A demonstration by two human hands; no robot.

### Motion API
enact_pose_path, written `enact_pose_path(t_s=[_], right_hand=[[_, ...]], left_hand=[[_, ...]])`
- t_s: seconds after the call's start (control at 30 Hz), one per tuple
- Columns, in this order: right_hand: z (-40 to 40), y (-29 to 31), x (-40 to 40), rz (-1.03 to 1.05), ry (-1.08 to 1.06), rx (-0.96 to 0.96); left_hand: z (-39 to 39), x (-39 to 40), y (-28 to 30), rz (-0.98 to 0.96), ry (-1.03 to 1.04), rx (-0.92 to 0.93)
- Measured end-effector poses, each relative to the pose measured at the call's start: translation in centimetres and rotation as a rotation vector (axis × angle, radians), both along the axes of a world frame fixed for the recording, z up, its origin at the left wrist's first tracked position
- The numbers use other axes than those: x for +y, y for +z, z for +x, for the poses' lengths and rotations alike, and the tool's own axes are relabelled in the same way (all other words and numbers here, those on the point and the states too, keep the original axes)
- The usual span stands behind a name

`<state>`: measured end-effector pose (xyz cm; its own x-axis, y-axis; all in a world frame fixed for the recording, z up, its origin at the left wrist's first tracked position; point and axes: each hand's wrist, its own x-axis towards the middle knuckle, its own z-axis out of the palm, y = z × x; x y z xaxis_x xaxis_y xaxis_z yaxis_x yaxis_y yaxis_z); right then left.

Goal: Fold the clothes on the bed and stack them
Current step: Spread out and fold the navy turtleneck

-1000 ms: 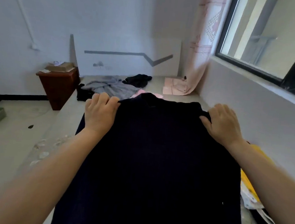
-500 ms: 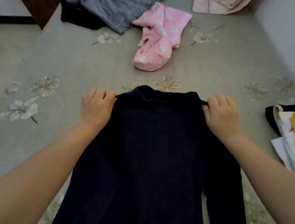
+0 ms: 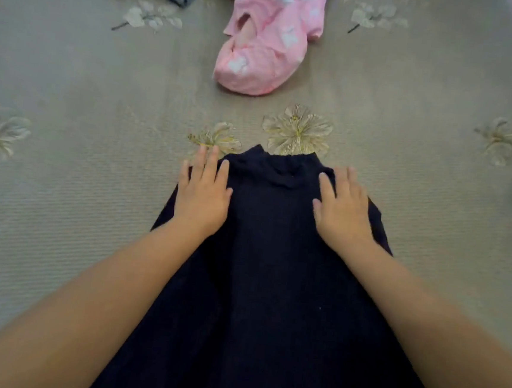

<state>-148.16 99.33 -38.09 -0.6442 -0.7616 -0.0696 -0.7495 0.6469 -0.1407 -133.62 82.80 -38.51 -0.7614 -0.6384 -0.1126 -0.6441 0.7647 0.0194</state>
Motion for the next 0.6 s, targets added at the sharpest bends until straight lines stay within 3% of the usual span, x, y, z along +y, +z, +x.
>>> enact_pose_path(t_s=[0.17, 0.4, 0.5, 0.6], right_hand=[[7.5, -4.5, 2.1, 0.026, 0.047, -0.086], [7.5, -6.3, 1.9, 0.138, 0.058, -0.125], [6.7, -5.4, 1.5, 0.126, 0.071, -0.172], [3.1, -3.4, 0.9, -0.147, -0.039, -0.03]], left_hand=[[5.0, 3.1, -5.3, 0.122, -0.004, -0.142], [6.0, 0.6, -5.5, 0.27, 0.049, -0.16], [6.2, 0.4, -4.4, 0.339, 0.123, -0.033], [5.8, -1.0, -3.4, 0.249, 0.225, 0.146]])
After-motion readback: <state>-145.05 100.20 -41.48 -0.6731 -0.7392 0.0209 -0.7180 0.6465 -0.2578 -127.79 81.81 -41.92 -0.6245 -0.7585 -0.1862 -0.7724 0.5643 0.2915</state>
